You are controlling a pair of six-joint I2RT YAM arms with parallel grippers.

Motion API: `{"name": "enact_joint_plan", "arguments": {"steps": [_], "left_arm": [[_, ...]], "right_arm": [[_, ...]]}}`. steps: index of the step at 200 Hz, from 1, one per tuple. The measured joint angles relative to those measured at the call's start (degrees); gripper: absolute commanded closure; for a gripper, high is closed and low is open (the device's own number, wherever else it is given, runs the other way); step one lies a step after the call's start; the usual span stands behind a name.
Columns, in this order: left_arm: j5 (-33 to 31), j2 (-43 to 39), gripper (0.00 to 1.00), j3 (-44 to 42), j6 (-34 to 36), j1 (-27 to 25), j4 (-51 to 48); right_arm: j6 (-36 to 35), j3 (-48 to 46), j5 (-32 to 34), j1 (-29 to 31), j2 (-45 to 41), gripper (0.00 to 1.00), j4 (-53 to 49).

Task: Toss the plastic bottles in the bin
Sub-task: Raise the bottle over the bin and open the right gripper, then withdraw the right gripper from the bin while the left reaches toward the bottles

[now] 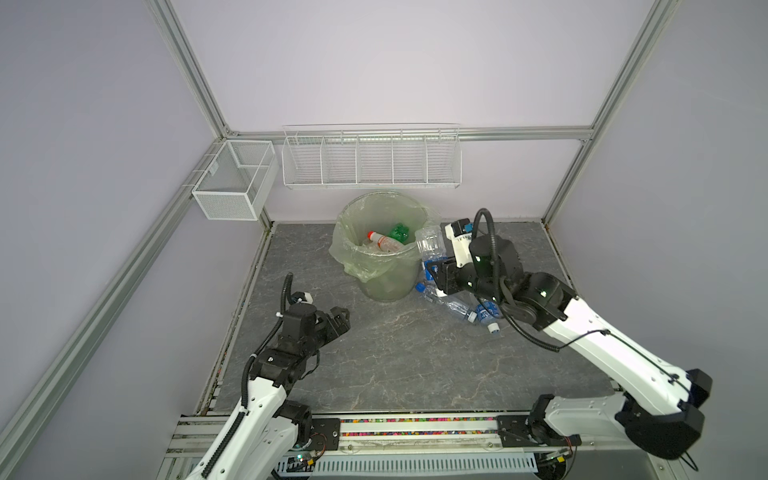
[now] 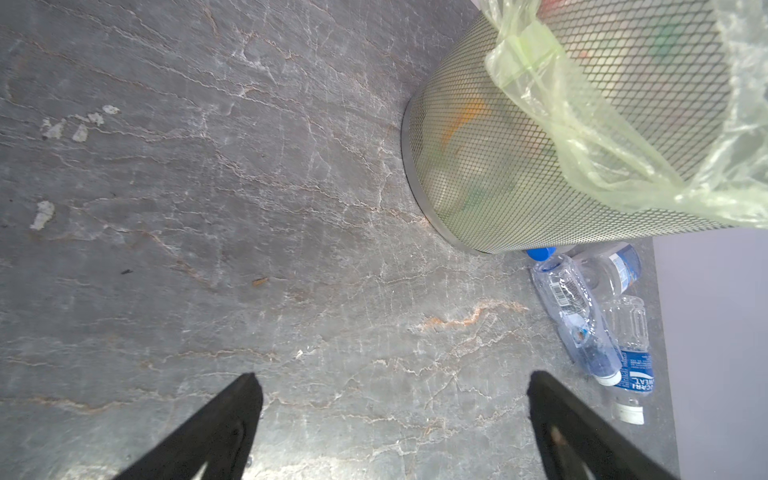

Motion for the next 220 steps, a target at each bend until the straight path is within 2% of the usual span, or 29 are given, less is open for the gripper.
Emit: {"name": "enact_joint_plan", "arguments": {"steps": [14,22,33,46,49,52,63,73,87,104,124,170,220], "left_arm": [[0.2,0.3,0.0,0.0,-0.1,0.0,0.3],[0.3,0.4,0.0,0.0,-0.2,0.0,0.5],[0.6,0.4,0.0,0.0,-0.2,0.0,0.6],[1.1,0.4,0.0,0.0,-0.3,0.0,0.7],[1.2,0.4,0.0,0.0,-0.3,0.0,0.7],[1.3,0.4,0.0,0.0,-0.4,0.0,0.7],[1.6,0.4,0.0,0.1,-0.4,0.0,0.5],[1.7,0.4,0.0,0.3,-0.4,0.0,0.3],[1.7,0.1,0.0,0.8,-0.3,0.0,-0.3],[1.7,-0.5,0.0,1.2,-0.2,0.0,-0.4],[1.7,-0.6,0.0,1.3,-0.2,0.0,-0.3],[2.8,0.9,0.0,1.3,-0.3,0.0,-0.2],[3.0,-0.6,0.0,0.4,-3.7,-2.8,2.5]], "right_arm": [[-1.0,10.5,0.0,-0.6,7.4,0.5,-1.6],[-1.6,18.2,-0.1,-1.3,12.8,0.44,-3.2],[-2.8,30.9,-0.1,-2.6,21.4,0.22,-5.7],[-4.0,47.4,0.2,-4.3,32.3,0.01,-10.1],[-3.9,51.3,0.2,-4.7,34.7,0.09,-11.5],[-4.4,55.3,0.3,-5.0,37.2,0.12,-13.0],[-5.1,66.8,0.6,-6.0,44.7,0.12,-17.4],[-5.3,70.4,0.9,-6.7,47.5,0.12,-20.6],[-5.7,64.0,1.0,-6.8,45.1,0.12,-21.7],[-5.7,45.4,0.2,-6.2,35.1,0.12,-18.3],[-5.7,31.9,0.1,-5.6,24.5,0.12,-15.6],[-5.4,19.9,0.2,-5.8,9.1,0.12,-7.9],[-4.3,5.5,-0.6,-6.1,3.3,0.12,-4.5]]}}
